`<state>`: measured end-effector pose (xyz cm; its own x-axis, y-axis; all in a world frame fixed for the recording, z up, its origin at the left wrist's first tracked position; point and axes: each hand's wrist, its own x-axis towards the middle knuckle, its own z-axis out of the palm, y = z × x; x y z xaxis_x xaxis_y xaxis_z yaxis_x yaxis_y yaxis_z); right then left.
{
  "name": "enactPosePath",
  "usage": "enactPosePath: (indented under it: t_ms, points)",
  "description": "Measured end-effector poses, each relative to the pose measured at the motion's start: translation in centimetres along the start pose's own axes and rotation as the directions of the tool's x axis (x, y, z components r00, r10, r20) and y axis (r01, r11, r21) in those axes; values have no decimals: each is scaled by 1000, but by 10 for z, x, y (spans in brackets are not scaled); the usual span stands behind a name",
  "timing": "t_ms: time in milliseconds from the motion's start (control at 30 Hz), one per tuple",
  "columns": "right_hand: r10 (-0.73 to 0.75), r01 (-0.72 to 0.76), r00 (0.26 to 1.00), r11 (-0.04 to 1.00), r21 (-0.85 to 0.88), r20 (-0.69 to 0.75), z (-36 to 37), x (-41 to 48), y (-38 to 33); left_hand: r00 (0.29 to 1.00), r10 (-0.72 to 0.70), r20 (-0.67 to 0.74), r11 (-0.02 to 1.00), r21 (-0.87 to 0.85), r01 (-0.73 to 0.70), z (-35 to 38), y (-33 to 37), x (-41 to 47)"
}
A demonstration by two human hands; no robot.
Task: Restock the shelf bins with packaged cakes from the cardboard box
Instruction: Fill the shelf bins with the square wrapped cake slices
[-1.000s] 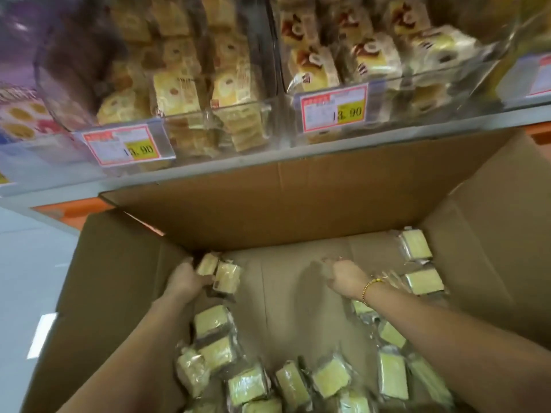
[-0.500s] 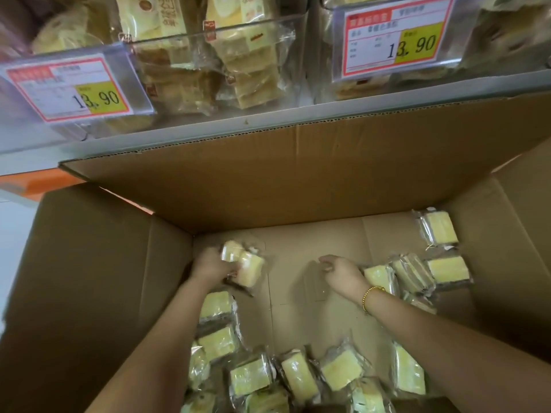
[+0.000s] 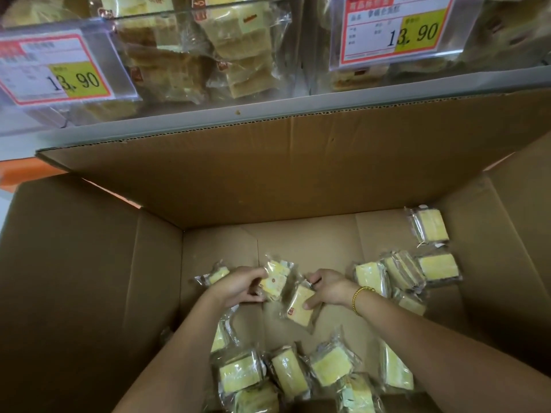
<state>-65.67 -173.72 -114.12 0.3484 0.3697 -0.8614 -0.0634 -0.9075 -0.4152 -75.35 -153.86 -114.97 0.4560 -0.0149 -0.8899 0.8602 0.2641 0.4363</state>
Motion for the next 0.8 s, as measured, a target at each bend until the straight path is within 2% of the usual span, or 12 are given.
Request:
enactPosePath:
  t_ms: [67, 133, 300, 367, 400, 467, 500, 567, 633, 733, 800]
  points:
    - [-31, 17, 998, 969, -246, -52, 9, 3, 2, 1000, 23, 9, 979, -204, -20, -5, -3, -2]
    - [-71, 19, 991, 919, -394, -117, 20, 5, 5, 1000, 27, 3, 942, -335, -24, -8, -2, -4]
    - [-65, 13, 991, 913, -407, -114, 17, 8, 2, 999, 7, 37, 915, -403, 9, -11, 8, -16]
    - [-133, 65, 974, 940, -335, -183, 8, 5, 1, 998, 8, 55, 901, -434, 17, -11, 10, -22]
    - [-171, 106, 951, 963, -248, -259, 2, 2, 0, 999, 8, 52, 886, -463, 17, -11, 10, -24]
    - [-209, 220, 870, 975, -29, -447, -11, -5, -6, 998, 20, 51, 833, -553, 11, -10, 12, -28]
    - [-241, 299, 809, 954, 22, -536, -18, -7, -11, 997, 36, 73, 801, -598, 15, -9, 14, -29]
    - [-359, 448, 673, 894, -31, -647, -32, -14, -21, 984, 111, 139, 734, -678, 13, -1, 27, -32]
    - [-507, 555, 563, 817, -156, -653, -40, -28, -29, 966, 202, 161, 628, -778, -2, 16, 44, -41]
    - [-627, 635, 464, 728, -259, -626, -47, -59, -30, 938, 320, 135, 472, -881, -34, 44, 64, -56]
    - [-667, 673, 429, 686, -277, -609, -53, -84, -29, 911, 386, 148, 449, -892, -45, 60, 70, -71]
